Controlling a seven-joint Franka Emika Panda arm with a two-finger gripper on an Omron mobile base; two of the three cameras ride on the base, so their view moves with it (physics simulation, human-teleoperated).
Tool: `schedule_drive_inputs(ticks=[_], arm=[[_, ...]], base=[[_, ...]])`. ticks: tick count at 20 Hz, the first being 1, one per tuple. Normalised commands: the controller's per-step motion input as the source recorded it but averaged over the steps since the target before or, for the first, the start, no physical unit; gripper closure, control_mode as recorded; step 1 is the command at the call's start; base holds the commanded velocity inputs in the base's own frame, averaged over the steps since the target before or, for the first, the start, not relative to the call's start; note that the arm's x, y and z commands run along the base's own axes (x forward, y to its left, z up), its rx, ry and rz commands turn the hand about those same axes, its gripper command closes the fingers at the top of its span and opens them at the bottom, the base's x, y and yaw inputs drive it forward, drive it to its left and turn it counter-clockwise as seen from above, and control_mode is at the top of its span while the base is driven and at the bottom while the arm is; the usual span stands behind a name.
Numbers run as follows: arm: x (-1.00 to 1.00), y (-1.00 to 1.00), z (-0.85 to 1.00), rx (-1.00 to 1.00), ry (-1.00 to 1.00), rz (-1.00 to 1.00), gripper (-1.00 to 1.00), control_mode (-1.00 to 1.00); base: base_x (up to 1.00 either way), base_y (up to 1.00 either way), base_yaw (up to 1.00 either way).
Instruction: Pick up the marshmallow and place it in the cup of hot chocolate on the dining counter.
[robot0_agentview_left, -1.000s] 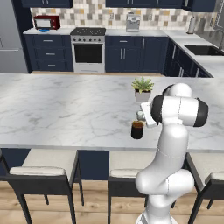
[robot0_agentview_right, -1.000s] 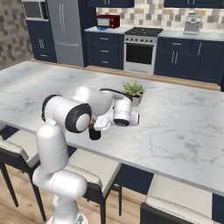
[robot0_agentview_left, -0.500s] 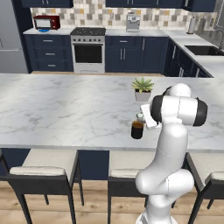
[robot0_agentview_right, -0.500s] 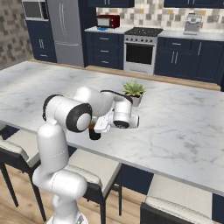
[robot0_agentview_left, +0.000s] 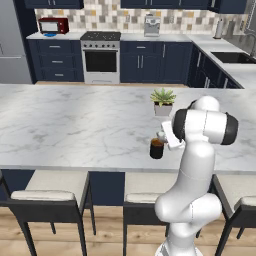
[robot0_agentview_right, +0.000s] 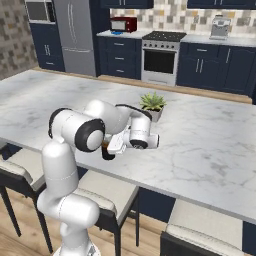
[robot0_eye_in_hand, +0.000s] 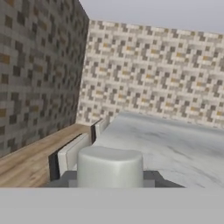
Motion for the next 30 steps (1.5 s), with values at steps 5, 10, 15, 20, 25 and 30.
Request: schedule_drive_inputs(ticks=[5,10,15,20,25,30], arm=[[-0.15,0.0,-0.02,0.0,0.0,0.0,1.0,-1.0],[0.21,0.21,-0.07,0.0,0.0,0.0,-1.0,-1.0],[0.1,0.28,0.0,-0.01,0.01,0.0,-1.0,-1.0],[-0.09,0.0,0.03,0.0,0.0,0.0,-1.0,-1.0],[-0.02,0.0,0.05,0.0,0.0,0.0,-1.0,-1.0],[-0.03,-0.22,0.18,0.0,0.0,0.0,-1.0,-1.0]], base=[[0.0,0.0,0.0],[0.0,0.0,0.0],[0.0,0.0,0.0],[0.0,0.0,0.0],[0.0,0.0,0.0],[0.0,0.0,0.0]])
